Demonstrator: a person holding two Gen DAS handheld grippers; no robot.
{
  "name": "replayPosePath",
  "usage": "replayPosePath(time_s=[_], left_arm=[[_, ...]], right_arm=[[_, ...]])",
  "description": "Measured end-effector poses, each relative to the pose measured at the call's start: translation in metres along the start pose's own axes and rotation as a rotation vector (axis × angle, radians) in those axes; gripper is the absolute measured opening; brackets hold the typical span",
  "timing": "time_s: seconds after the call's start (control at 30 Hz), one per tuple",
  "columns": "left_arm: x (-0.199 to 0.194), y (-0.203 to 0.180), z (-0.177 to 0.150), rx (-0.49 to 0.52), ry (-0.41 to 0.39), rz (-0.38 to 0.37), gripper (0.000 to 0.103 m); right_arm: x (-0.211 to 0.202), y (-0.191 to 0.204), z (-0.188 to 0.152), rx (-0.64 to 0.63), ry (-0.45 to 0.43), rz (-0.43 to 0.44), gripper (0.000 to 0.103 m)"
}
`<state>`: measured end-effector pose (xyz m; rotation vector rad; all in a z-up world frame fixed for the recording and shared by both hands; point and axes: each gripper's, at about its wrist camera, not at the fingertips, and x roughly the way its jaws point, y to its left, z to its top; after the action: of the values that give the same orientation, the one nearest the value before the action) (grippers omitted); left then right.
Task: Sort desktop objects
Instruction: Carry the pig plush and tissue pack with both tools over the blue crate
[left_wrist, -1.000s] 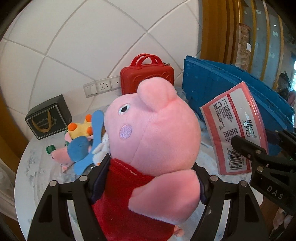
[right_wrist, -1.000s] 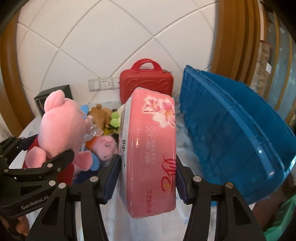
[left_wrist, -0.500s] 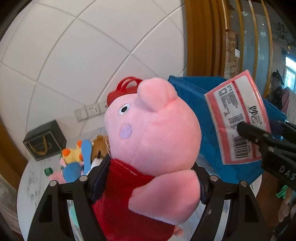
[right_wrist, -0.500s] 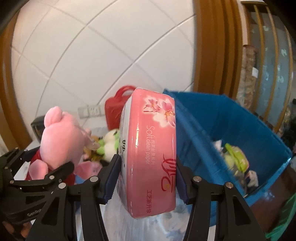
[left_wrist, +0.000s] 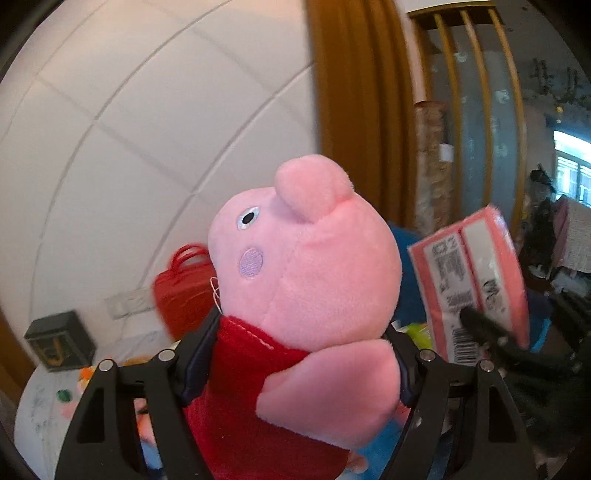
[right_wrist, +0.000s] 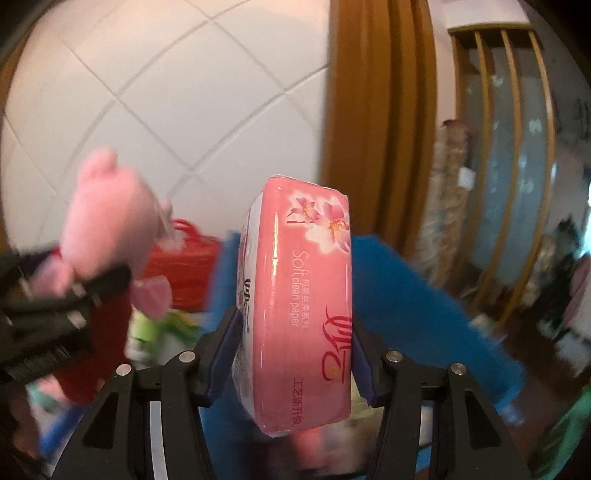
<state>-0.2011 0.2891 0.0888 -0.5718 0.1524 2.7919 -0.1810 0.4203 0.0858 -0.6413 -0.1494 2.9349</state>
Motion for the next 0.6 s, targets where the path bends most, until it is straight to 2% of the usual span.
replayPosePath(time_s=[0.07,0.17,0.33,0.47,0.6], left_arm=[[0.008,-0.033,0.011,0.011,-0.010,-0.018,0.076],[0.025,-0.084,0.021,0.023,-0.002,-0.034,0.076],[0.066,-0.147,0.015,0.059,0.098,-0.049,0.076],[0.091,-0.168,0.006,0.048,0.176,-0.044,0.076],[0.105,-0.177,-0.003,0.039,0.223,-0.016,0.079]], right_arm=[[0.008,-0.039,0.000,-0.020,-0.001,-0.059,0.054],[0.023,-0.093,-0.004,-0.016,0.022,-0.077,0.054],[0.054,-0.157,-0.018,0.007,0.080,-0.070,0.054],[0.075,-0.186,-0.034,0.005,0.134,-0.053,0.054],[0.090,-0.196,-0.048,-0.003,0.177,-0.014,0.055]])
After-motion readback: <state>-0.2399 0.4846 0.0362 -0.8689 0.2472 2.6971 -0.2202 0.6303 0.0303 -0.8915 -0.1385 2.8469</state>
